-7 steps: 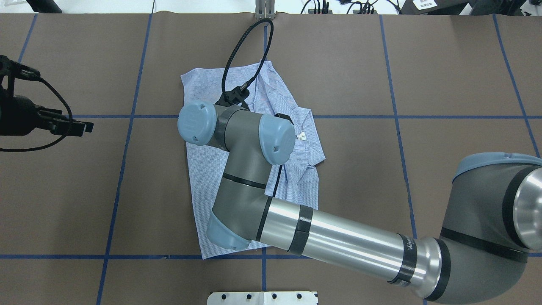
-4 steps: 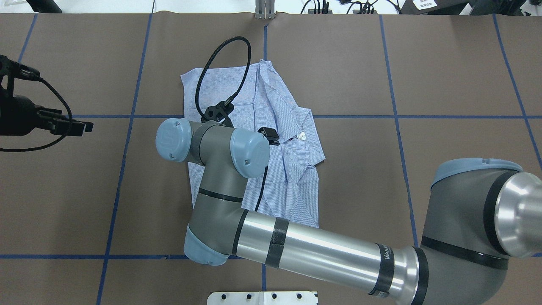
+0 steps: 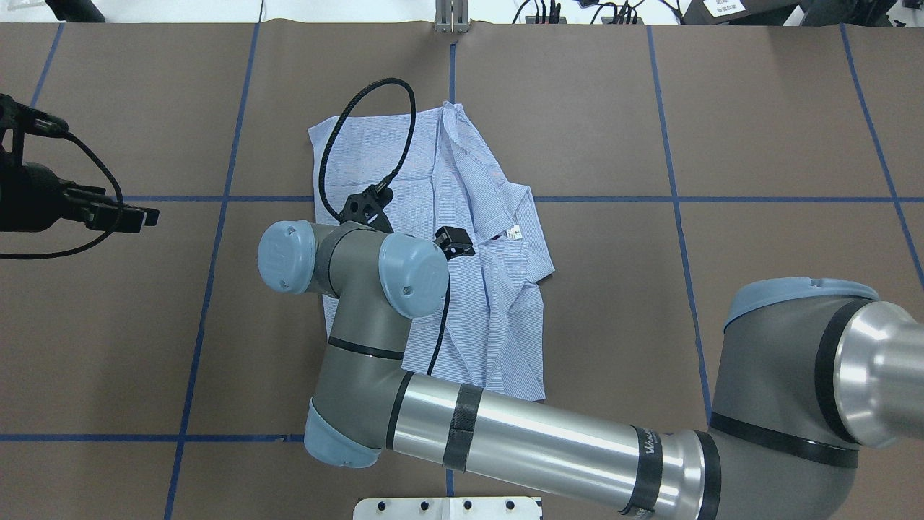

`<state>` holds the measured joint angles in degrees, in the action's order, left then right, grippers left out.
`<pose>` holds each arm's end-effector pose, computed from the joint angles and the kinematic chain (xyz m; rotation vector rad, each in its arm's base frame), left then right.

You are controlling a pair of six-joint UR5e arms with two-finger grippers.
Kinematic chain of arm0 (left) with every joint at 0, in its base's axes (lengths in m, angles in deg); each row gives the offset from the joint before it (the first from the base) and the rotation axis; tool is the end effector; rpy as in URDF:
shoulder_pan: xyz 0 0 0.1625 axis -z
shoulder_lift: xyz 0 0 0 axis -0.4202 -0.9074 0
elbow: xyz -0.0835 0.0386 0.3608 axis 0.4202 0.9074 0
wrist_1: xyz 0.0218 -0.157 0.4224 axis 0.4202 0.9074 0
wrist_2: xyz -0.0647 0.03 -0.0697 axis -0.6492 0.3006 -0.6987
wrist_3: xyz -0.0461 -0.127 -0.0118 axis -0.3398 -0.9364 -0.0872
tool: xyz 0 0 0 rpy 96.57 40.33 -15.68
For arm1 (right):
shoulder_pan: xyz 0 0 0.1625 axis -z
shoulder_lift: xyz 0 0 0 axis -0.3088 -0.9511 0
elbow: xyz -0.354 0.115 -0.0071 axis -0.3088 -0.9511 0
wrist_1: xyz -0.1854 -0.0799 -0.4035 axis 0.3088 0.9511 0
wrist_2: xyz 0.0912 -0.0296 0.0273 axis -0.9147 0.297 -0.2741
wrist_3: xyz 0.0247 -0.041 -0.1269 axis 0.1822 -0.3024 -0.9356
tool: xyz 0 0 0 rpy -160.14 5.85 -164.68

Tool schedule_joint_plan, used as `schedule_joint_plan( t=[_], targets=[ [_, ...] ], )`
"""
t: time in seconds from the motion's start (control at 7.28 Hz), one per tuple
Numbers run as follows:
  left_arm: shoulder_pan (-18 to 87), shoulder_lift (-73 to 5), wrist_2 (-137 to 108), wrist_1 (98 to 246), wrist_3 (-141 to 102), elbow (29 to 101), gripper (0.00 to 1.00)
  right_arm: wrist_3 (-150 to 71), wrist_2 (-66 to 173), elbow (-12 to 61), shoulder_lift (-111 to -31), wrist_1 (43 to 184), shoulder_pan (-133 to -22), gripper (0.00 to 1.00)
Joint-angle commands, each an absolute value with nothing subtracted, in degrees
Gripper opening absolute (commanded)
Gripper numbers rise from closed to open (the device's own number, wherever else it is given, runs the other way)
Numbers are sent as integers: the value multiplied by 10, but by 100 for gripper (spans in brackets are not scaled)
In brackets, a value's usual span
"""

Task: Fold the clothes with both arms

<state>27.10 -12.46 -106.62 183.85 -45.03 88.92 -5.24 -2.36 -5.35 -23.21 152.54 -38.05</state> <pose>0.2720 -0.4757 0.3405 0.5781 0.9488 0.1873 -0.6982 -0.4243 0.1240 0.2949 -0.1295 -0.3097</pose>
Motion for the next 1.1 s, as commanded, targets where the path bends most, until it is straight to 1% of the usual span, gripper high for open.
schedule_joint_plan(
  t=[0.0, 0.27, 0.41, 0.69, 0.82, 0.96],
  targets=[
    [271, -125, -1066, 1839, -450, 889, 100, -6, -24, -76, -218, 1522, -375, 84],
    [271, -125, -1066, 1839, -450, 889, 100, 10, -24, -83, -218, 1519, -372, 80],
    [271, -125, -1066, 1839, -450, 889, 100, 10, -24, -84, -217, 1520, -371, 66],
    [271, -125, -1066, 1839, -450, 889, 100, 9, -24, -85, -217, 1519, -371, 30],
    [271, -126, -1066, 1839, -450, 889, 100, 9, -25, -85, -217, 1519, -371, 9],
    [271, -126, -1066, 1839, -449, 889, 100, 9, -25, -84, -216, 1519, -371, 0]
  ],
)
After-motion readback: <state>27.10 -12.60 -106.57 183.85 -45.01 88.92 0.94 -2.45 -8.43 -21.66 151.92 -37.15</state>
